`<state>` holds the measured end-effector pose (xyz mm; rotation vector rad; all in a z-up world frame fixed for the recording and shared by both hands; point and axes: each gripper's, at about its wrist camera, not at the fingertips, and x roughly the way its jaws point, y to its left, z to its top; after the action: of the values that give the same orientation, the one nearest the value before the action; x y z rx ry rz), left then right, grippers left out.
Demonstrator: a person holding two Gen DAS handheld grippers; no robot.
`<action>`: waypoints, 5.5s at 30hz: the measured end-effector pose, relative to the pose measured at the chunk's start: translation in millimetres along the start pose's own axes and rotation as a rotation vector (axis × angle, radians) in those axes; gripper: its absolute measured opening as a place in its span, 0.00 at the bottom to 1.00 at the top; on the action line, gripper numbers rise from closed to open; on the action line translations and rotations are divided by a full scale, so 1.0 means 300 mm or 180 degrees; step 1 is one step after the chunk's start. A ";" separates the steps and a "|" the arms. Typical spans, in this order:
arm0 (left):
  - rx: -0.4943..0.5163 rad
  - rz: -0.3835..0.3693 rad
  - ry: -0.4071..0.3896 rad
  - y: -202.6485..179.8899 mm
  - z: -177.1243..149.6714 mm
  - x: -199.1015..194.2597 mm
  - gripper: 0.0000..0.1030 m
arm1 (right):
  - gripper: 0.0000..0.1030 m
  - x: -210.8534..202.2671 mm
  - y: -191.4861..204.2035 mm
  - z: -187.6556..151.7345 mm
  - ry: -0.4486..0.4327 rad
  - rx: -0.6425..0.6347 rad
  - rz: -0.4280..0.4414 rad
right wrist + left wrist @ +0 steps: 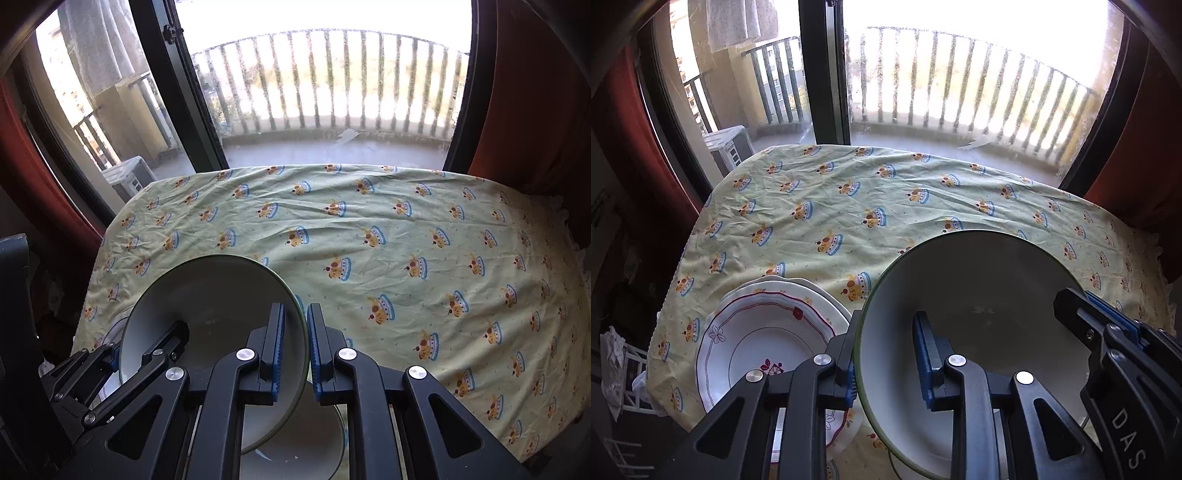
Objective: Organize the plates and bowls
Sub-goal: 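Lift the nested bowls with both grippers and carry them toward the plates, then carry the nested bowls over the plate stack with both grippers, tilting them, then lower the nested bowls onto the center of the plate stack with both grippers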
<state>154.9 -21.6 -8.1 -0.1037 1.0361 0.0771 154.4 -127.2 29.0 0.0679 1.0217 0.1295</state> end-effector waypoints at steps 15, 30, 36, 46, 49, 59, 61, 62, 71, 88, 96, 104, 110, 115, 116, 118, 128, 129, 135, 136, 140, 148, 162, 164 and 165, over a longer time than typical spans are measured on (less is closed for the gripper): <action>-0.0126 0.0119 0.0142 -0.056 -0.163 -0.015 0.22 | 0.15 -0.043 -0.089 -0.146 0.0159 -0.0205 0.0146; -0.0185 0.0235 0.0209 -0.065 -0.219 0.039 0.26 | 0.15 -0.010 -0.103 -0.204 0.0346 -0.0351 0.0173; -0.0282 0.0223 0.0265 -0.040 -0.222 0.065 0.27 | 0.15 0.020 -0.084 -0.203 0.0429 -0.0434 0.0167; -0.0224 0.0193 0.0428 -0.044 -0.250 0.121 0.28 | 0.15 0.069 -0.061 -0.227 0.0511 -0.0536 0.0075; -0.0061 0.0254 0.0371 -0.066 -0.251 0.120 0.28 | 0.15 0.074 -0.066 -0.239 0.0471 -0.0591 0.0010; 0.0291 0.0072 0.0460 -0.065 -0.264 0.139 0.34 | 0.15 0.060 -0.053 -0.280 0.0244 -0.0447 -0.0182; 0.0439 0.0007 0.0483 -0.070 -0.260 0.146 0.38 | 0.15 0.065 -0.054 -0.289 0.0279 -0.0353 -0.0247; 0.0520 -0.0040 0.0494 -0.071 -0.254 0.148 0.40 | 0.15 0.072 -0.056 -0.292 0.0315 -0.0295 -0.0269; 0.0987 -0.0578 0.0490 -0.037 -0.201 0.146 0.72 | 0.41 0.085 -0.042 -0.296 0.0440 0.0350 -0.0444; 0.1176 -0.1543 0.1071 -0.023 -0.173 0.253 0.72 | 0.68 0.075 -0.013 -0.305 0.0547 0.1065 -0.1032; 0.1118 -0.1595 0.1114 -0.036 -0.174 0.259 0.55 | 0.68 0.109 -0.029 -0.314 0.0695 0.1135 -0.1011; 0.0883 -0.1448 0.1161 -0.041 -0.165 0.265 0.57 | 0.68 0.144 -0.078 -0.296 0.0712 0.1057 -0.0732; 0.0704 -0.1257 0.1157 -0.046 -0.163 0.259 0.59 | 0.68 0.193 -0.125 -0.286 0.0755 0.1046 -0.0338; 0.0616 -0.1095 0.1115 -0.055 -0.169 0.249 0.60 | 0.67 0.224 -0.157 -0.285 0.0778 0.1032 -0.0004; 0.0602 -0.1076 0.1114 -0.057 -0.170 0.249 0.60 | 0.67 0.229 -0.163 -0.286 0.0793 0.1047 0.0059; 0.0585 -0.1040 0.1119 -0.059 -0.171 0.246 0.61 | 0.67 0.241 -0.172 -0.286 0.0835 0.1088 0.0177; 0.0713 -0.0930 0.1130 -0.082 -0.168 0.244 0.61 | 0.45 0.265 -0.167 -0.279 0.1011 0.1092 0.0372; 0.0716 -0.0922 0.1147 -0.083 -0.166 0.245 0.61 | 0.45 0.265 -0.164 -0.278 0.1022 0.1082 0.0358; 0.0802 -0.0905 0.1127 -0.097 -0.173 0.236 0.60 | 0.45 0.259 -0.168 -0.280 0.1082 0.1097 0.0292; 0.0802 -0.0905 0.1129 -0.098 -0.175 0.234 0.61 | 0.45 0.257 -0.170 -0.284 0.1092 0.1110 0.0286; 0.0681 -0.0919 0.1185 -0.103 -0.196 0.221 0.60 | 0.45 0.239 -0.177 -0.294 0.1125 0.1087 0.0265; 0.0463 -0.0917 0.1048 -0.134 -0.232 0.138 0.60 | 0.45 0.157 -0.208 -0.308 0.1039 0.0897 0.0275; 0.0043 -0.0817 0.0617 -0.070 -0.226 -0.017 0.60 | 0.45 0.016 -0.166 -0.247 0.0707 0.0406 0.0502; 0.0014 -0.0813 0.0591 -0.047 -0.216 -0.027 0.60 | 0.45 0.004 -0.142 -0.235 0.0673 0.0368 0.0520; 0.0008 -0.0811 0.0573 -0.034 -0.209 -0.033 0.60 | 0.45 -0.001 -0.129 -0.229 0.0658 0.0355 0.0525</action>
<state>97.5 -39.5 -30.7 -0.2429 1.1945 -0.1678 98.5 -165.7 -11.2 0.2446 1.2292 0.2334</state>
